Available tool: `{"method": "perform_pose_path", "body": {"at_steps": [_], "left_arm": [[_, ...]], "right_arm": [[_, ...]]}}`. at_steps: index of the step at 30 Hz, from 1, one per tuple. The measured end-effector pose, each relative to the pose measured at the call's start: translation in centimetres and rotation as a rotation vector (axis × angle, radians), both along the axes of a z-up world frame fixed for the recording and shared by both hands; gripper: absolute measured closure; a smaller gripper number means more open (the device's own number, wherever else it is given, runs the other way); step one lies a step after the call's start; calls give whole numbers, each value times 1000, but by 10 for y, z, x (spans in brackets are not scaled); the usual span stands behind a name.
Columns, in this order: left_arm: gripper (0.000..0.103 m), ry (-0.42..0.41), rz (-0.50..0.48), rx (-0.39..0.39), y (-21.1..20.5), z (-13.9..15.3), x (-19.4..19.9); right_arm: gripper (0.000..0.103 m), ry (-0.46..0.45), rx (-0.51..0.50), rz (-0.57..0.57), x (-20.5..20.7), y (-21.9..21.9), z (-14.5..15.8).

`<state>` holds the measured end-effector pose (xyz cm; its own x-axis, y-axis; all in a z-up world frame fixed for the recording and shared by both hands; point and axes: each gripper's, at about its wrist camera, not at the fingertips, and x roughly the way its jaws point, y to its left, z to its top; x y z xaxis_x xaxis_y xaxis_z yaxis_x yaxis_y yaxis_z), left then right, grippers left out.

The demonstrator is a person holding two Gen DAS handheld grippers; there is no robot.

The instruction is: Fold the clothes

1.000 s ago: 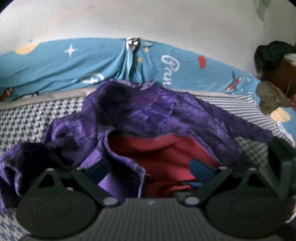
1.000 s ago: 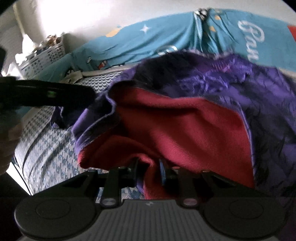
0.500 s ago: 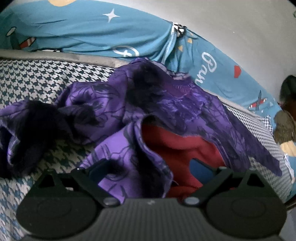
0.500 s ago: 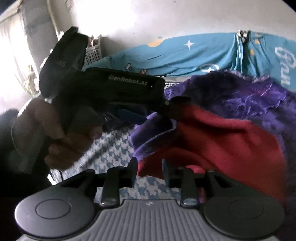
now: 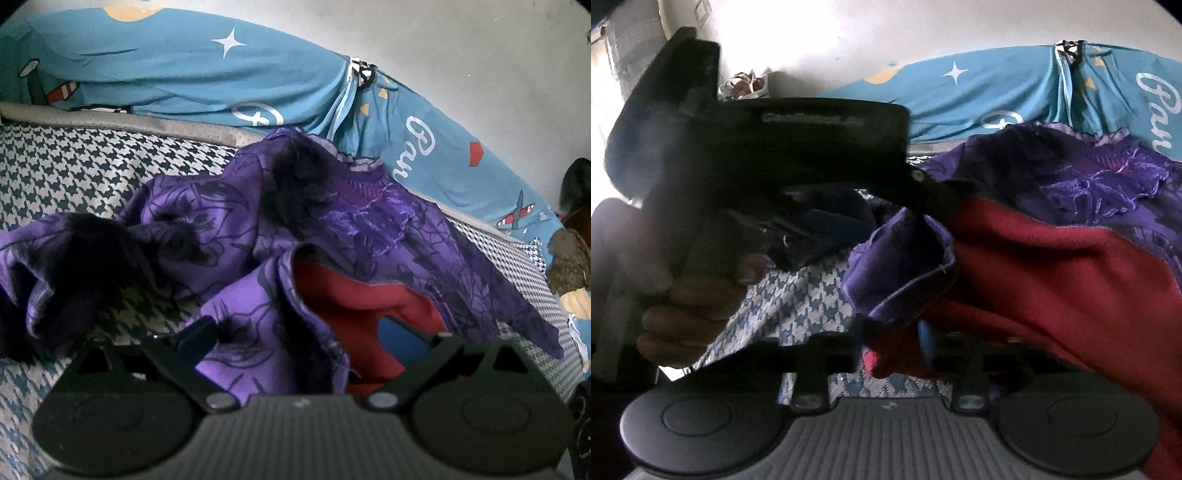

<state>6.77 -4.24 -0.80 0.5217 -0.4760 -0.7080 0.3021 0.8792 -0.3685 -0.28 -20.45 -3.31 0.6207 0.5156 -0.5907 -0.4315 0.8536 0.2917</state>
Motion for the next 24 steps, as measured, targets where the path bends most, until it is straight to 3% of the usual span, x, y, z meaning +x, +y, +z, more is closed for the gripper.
{"method": "perform_pose_path", "body": {"at_steps": [2, 7, 11, 16, 24], "left_arm": [[5, -6, 3, 0, 2, 2, 0], [4, -48, 15, 7, 9, 11, -2], [4, -94, 31, -5, 22, 24, -4], [2, -156, 88, -47, 52, 48, -9], [0, -226, 221, -102, 115, 71, -25]], "right_arm": [[89, -18, 3, -2, -2, -2, 4], [91, -99, 24, 4, -17, -5, 25], [91, -219, 50, 12, -43, 0, 54], [94, -274, 81, 98, -72, 21, 73], [94, -210, 104, 204, -95, 73, 65]]}}
